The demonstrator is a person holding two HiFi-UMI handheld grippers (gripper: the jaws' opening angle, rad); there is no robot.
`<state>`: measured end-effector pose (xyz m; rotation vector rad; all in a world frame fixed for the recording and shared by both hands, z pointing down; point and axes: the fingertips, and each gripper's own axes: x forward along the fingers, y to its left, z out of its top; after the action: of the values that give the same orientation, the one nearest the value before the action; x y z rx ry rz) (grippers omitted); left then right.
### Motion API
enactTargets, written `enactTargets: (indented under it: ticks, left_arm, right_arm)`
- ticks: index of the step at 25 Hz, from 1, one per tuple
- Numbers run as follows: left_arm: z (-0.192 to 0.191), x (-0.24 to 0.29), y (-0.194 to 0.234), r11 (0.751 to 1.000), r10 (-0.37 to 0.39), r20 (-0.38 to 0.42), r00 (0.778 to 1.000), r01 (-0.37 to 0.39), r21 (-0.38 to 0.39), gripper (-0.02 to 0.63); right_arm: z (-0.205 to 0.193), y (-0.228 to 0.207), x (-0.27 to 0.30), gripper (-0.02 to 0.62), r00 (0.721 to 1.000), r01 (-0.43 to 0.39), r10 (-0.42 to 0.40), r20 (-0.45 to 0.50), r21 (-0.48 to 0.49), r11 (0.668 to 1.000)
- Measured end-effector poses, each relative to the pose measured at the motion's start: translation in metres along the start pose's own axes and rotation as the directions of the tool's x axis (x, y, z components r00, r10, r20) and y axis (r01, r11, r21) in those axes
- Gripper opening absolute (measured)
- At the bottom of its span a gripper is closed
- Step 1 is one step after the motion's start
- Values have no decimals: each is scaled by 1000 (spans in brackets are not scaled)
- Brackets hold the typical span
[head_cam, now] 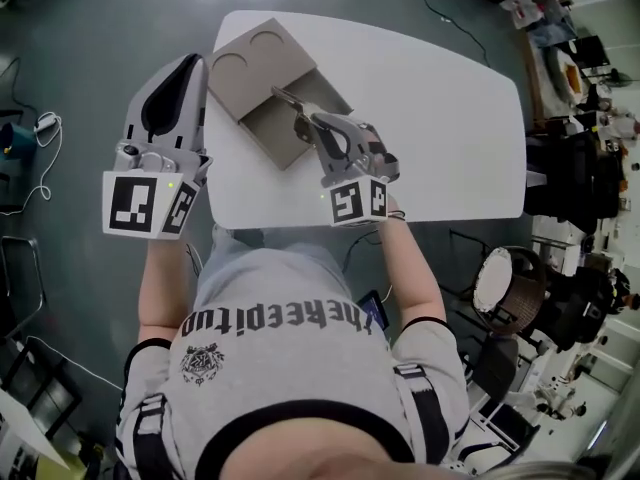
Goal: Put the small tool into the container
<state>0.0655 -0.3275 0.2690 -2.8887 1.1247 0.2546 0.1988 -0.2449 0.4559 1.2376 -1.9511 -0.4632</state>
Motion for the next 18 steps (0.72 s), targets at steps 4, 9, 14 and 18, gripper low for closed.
enactTargets:
  ticks: [4, 9, 14, 18]
  left_arm:
    - [-2, -1, 1, 999, 45, -6, 999, -45, 4, 14]
    - [-8, -5, 7, 994, 107, -13, 994, -107, 7, 14]
    - [-14, -8, 14, 986, 164, -24, 986, -164, 14, 14]
    - [-16, -11, 17, 979, 202, -32, 979, -201, 23, 14]
  right_arm:
    - [-15, 13, 12, 2, 997, -78, 78, -5, -101, 992]
    - [-32, 32, 30, 2, 984, -178, 181, -9, -216, 960]
    - [-48, 49, 47, 2, 962, -264, 271, -22, -309, 914]
    - [-61, 61, 61, 2, 946, -316, 323, -41, -351, 881]
